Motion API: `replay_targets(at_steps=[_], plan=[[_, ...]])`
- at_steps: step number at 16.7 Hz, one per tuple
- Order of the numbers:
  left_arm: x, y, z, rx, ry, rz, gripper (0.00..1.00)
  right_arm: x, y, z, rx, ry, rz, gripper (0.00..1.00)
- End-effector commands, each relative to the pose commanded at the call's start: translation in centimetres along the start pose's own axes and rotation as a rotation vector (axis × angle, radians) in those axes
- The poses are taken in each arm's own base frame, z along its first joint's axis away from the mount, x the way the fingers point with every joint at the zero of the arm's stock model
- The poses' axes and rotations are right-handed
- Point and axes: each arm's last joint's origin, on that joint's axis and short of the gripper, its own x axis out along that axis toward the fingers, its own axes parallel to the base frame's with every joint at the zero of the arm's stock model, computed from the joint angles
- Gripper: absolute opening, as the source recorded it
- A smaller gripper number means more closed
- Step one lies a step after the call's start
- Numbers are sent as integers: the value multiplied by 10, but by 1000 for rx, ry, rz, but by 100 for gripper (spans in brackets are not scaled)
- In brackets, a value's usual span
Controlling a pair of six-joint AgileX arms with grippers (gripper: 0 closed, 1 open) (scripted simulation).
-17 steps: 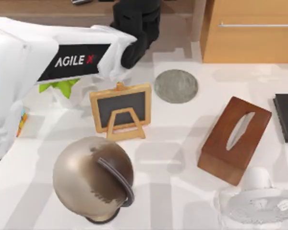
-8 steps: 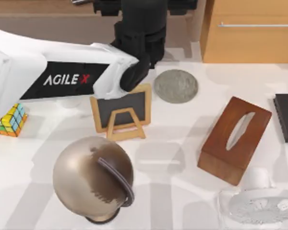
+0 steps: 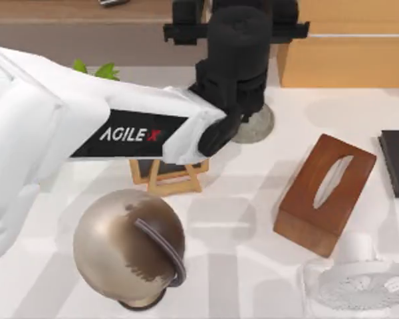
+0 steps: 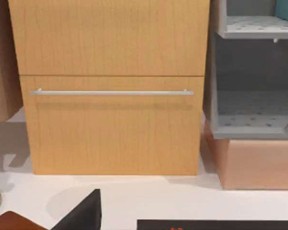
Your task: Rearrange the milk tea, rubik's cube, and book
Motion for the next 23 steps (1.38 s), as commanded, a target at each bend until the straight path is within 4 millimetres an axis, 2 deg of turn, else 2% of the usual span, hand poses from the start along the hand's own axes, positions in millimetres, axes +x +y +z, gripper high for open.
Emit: replay_targets(at_steps=[5,8,12,15,20,22,23], plan=[[-7,-26,-69,30,34,25,0,0,0,0,0,0,0,100],[1,-31,-88,20,21,30,0,0,0,0,0,0,0,100],[3,-32,-91,14,13,27,0,0,0,0,0,0,0,100],[-3,-36,-87,9,11,24,0,0,0,0,0,0,0,100],[-52,-96,-37,-167,-96,-109,0,0,0,0,0,0,0,100],[-57,-102,-38,-189,-100,-143,0,0,0,0,0,0,0,100],[-54,-100,-45,-185,-96,-143,0,0,0,0,0,0,0,100]])
